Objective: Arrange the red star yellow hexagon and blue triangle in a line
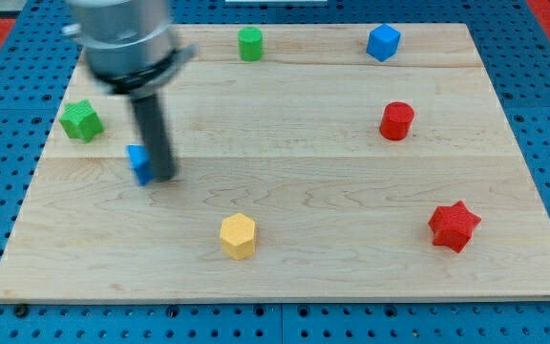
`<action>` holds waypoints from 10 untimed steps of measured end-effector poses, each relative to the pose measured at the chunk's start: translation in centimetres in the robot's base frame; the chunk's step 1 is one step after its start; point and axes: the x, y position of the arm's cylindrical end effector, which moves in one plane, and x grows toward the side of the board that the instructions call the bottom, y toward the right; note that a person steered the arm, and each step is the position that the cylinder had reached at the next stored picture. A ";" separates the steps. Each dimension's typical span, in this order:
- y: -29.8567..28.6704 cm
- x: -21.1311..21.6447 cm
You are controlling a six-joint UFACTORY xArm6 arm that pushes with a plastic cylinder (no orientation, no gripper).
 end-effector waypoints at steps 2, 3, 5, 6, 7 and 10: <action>1.5 -6.3; -5.0 -6.8; -2.7 1.3; 0.8 0.2; -0.3 3.4; 0.5 4.2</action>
